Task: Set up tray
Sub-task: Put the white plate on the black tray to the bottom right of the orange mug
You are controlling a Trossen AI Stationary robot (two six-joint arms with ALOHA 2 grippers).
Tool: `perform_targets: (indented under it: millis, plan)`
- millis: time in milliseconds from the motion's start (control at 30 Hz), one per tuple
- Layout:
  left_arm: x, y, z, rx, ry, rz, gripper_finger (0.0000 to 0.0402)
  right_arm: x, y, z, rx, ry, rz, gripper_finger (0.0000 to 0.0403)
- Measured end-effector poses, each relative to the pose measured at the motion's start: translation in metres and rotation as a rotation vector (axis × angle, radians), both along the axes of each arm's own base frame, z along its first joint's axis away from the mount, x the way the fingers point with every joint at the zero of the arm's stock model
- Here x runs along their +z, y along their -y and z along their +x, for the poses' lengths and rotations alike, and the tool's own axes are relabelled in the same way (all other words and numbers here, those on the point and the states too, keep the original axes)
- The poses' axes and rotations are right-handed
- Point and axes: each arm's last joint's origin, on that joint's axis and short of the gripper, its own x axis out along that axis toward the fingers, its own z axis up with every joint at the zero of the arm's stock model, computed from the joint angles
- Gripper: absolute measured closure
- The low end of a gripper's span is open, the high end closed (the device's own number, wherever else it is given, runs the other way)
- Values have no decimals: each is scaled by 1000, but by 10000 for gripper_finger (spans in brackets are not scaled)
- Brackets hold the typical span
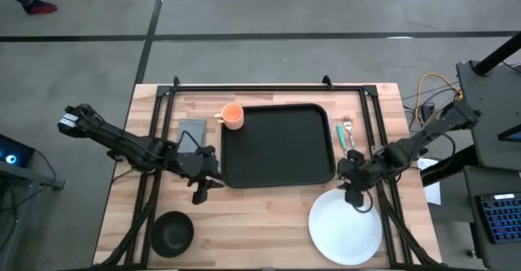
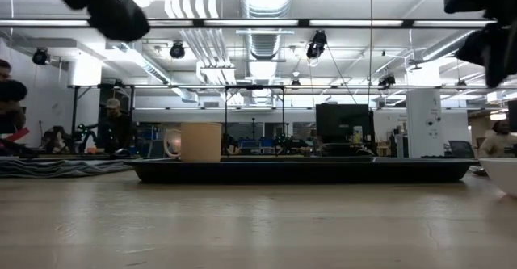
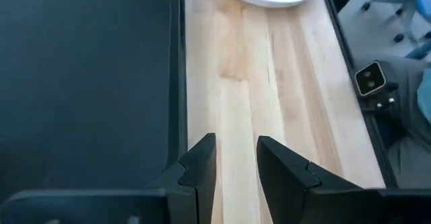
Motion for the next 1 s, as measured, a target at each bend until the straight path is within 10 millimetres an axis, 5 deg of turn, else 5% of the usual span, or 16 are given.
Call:
perform_targets:
  millis: [300, 1000]
  plan:
    - [-38, -4, -16, 19, 26, -43, 313, -12, -23, -15, -76, -89, 68, 232]
    - [-11, 3, -12, -38, 102, -37, 313, -80, -12, -33, -16, -132, 3, 261]
